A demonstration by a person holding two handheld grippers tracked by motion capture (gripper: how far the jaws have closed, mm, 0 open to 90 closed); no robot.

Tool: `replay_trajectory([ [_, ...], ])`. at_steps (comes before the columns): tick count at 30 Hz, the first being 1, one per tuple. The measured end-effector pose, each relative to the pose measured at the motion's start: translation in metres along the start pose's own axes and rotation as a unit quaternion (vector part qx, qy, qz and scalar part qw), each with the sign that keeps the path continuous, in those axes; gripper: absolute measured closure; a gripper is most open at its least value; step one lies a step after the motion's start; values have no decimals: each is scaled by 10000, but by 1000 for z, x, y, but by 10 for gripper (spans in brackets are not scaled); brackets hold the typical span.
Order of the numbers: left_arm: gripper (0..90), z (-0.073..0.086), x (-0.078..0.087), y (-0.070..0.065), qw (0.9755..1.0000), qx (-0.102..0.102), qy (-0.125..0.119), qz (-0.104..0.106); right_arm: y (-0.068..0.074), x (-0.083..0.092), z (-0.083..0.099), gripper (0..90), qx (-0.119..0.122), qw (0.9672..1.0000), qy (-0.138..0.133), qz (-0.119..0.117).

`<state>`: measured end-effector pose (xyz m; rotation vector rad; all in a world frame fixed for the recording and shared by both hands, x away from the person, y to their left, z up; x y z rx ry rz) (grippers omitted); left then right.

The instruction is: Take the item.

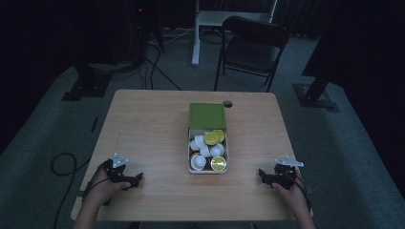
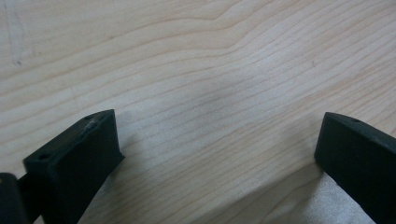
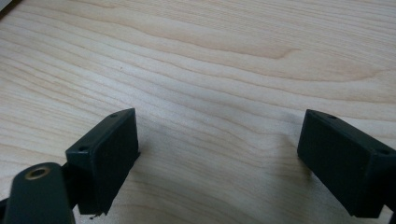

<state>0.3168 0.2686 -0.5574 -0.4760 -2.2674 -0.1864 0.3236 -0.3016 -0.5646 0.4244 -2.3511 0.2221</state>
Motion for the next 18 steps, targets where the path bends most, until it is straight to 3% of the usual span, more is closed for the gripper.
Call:
replay_trajectory([
  [1, 75, -1, 1, -1, 10000, -45, -1, -10, 0, 0, 0, 120, 0, 10000, 0, 0],
  [6, 82, -12, 7, -5, 9995, -296, -82, -63, 0, 0, 0, 120, -3, 10000, -2, -1],
  [10, 82, -22, 12, -9, 9995, -310, -91, -37, 0, 0, 0, 120, -1, 10000, -1, -1],
  [18, 82, -37, 16, -16, 9980, -532, -335, 68, 0, 0, 0, 120, -1, 10000, 0, 0],
])
Point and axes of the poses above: each handheld gripper's, and its own axes: x roughly backward along the jaws, z roughly out of its underside, y roughly to its left, the point moved 2 cm from there along -x, roughly forward along the jaws, and after that the axes turned 4 degrees about x, right-handed, at the moved point
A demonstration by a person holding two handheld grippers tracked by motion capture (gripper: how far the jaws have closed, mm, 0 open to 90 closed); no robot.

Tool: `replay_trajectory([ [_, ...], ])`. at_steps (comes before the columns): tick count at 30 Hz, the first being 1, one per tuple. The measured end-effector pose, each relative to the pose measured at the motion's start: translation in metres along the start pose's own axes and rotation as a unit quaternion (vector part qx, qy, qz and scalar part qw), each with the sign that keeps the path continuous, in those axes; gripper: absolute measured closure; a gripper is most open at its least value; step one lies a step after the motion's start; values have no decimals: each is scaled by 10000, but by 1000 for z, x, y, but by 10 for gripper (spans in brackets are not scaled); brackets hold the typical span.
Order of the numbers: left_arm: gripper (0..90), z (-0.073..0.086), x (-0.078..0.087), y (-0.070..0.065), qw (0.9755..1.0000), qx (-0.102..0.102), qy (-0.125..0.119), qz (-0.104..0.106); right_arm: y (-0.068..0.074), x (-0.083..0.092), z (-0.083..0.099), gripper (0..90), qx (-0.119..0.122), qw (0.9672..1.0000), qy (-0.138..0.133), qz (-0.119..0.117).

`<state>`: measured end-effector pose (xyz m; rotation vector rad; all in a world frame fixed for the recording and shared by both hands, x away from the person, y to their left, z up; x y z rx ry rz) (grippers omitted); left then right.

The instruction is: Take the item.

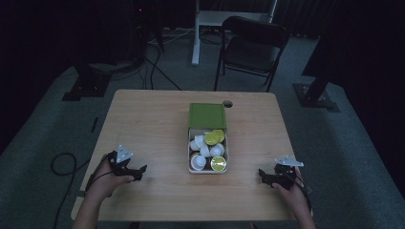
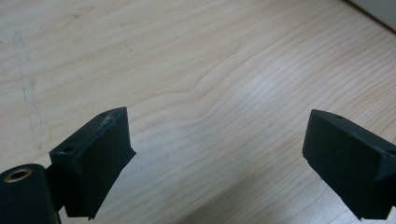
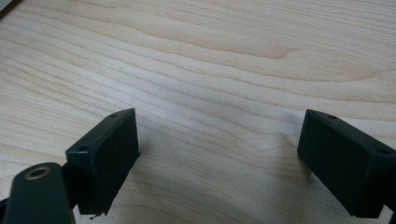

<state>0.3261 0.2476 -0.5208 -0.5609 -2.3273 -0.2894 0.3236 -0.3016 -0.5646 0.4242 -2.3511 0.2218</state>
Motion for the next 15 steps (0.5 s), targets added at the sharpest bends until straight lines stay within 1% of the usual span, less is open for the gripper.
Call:
replay_trajectory([
  [4, 82, -8, 3, -6, 9999, -79, -53, 128, 0, 0, 0, 120, 1, 10000, 0, -1],
  [7, 82, -15, 6, -10, 9996, -195, -68, 174, 0, 0, 0, 120, 1, 10000, -1, -1],
  [8, 82, -18, 7, -12, 9995, -216, -107, 203, 0, 0, 0, 120, 1, 10000, -1, 0],
  [12, 82, -26, 11, -18, 9985, -262, -230, 428, 0, 0, 0, 120, 0, 10000, -2, 0],
  [15, 81, -32, 13, -23, 9978, -347, -284, 483, 0, 0, 0, 120, 2, 10000, -2, -1],
])
Point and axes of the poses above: each handheld gripper's, and its own axes: x roughly backward along the jaws, z roughly out of its underside, y roughly to its left, the point moved 2 cm from there along -x, roughly forward along the jaws, and after that the axes turned 4 degrees about x, right-handed, at the moved point
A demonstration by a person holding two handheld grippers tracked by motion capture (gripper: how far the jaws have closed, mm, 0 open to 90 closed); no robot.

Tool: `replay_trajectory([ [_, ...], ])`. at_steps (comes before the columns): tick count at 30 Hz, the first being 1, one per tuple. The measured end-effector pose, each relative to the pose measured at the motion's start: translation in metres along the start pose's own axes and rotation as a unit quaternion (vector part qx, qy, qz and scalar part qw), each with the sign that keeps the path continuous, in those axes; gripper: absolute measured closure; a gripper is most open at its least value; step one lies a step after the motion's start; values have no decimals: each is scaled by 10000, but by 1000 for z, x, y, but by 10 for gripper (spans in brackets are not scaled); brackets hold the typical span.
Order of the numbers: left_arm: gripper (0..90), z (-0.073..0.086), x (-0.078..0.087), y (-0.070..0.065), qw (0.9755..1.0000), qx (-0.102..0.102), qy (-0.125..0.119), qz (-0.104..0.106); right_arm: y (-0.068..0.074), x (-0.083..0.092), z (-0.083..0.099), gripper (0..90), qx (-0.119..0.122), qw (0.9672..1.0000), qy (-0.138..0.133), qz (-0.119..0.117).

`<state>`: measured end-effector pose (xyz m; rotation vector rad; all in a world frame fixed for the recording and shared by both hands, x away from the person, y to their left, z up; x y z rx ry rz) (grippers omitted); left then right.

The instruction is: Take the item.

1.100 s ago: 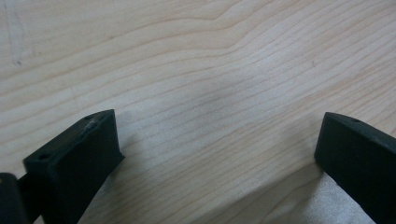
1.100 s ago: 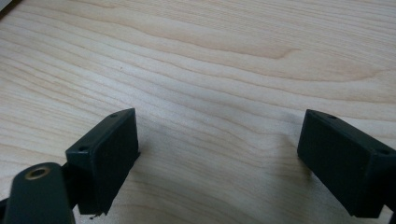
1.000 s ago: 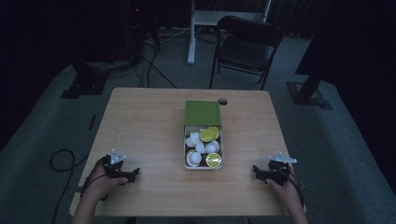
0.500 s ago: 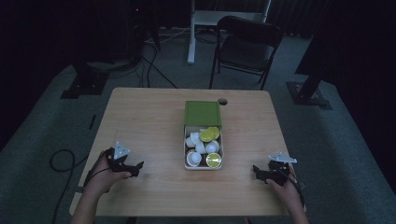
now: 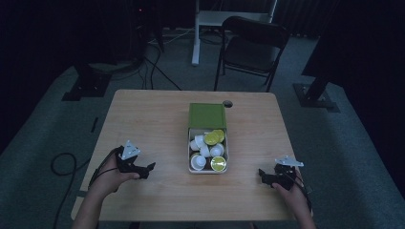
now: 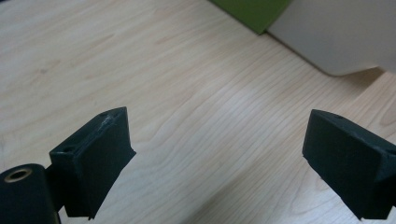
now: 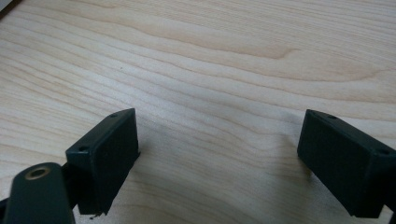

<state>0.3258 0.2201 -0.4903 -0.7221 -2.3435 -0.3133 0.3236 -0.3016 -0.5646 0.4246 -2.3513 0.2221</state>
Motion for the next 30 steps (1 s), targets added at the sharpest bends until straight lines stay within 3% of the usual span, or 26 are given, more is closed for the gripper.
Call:
replay_trajectory([
  [15, 81, -40, 3, -30, 9973, -440, -342, 487, 0, 0, 0, 120, 0, 10000, 0, 1],
  [30, 82, -81, -4, -61, 9906, -607, -818, 908, 0, 0, 0, 120, -3, 10000, -2, 2],
])
Point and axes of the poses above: each handheld gripper's, and its own axes: x roughly backward along the jaws, z roughly out of its underside, y roughly to its left, the point moved 2 cm from there along -x, roughly forward along the jaws, and after that the axes turned 4 degrees about x, right-handed, at the moved point
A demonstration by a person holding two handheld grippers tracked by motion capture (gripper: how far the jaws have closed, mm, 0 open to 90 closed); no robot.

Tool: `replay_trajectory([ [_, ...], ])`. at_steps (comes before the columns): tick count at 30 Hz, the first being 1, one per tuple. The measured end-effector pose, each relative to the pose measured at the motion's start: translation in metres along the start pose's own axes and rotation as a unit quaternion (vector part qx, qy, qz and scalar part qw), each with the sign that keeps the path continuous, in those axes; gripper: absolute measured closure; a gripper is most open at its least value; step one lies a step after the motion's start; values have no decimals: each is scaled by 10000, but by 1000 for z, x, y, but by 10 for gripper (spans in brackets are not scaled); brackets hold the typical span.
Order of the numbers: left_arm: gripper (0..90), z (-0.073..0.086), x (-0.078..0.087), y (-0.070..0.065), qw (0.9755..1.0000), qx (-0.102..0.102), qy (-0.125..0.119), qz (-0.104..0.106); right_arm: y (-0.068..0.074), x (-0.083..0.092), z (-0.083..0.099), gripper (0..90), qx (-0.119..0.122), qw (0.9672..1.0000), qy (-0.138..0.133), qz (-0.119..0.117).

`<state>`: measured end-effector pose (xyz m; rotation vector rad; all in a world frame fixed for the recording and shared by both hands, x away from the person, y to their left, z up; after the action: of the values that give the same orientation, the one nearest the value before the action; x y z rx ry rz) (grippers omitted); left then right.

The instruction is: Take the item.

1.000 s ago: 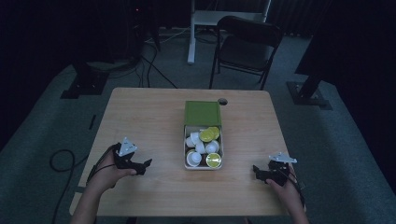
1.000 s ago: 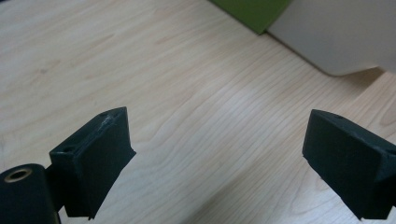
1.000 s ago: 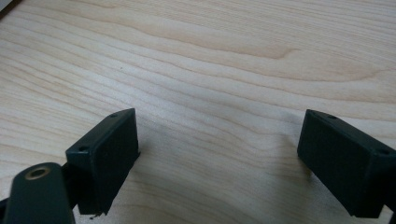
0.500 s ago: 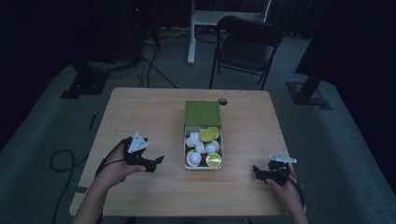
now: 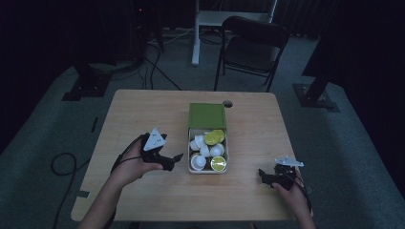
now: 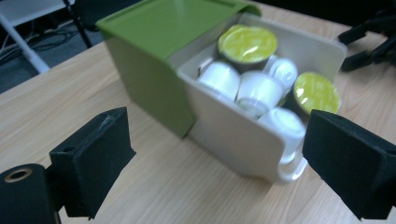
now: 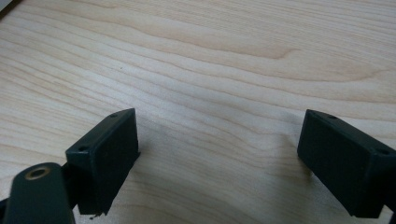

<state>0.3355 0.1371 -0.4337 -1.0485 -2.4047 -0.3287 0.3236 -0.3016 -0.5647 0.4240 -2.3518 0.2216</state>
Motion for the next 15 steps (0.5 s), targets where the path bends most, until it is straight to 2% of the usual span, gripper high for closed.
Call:
replay_trajectory([
  [4, 82, -7, -7, -6, 9999, -80, -62, 41, 0, 0, 0, 120, -2, 10000, 0, -1],
  [9, 82, -15, -15, -14, 9996, -47, -156, 226, 0, 0, 0, 120, 6, 10000, -3, 1],
  [15, 82, -26, -25, -24, 9990, -211, -129, 360, 0, 0, 0, 120, -5, 10000, 0, 0],
])
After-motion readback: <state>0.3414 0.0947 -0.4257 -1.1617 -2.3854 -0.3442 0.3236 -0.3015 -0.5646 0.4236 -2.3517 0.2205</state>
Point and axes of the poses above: each handheld gripper's, and its own axes: x roughly backward along the jaws, z roughly out of its underside, y roughly to its left, the point moved 2 cm from there along -x, roughly forward along the jaws, and after that the axes turned 4 degrees about x, right-handed, at the moved point
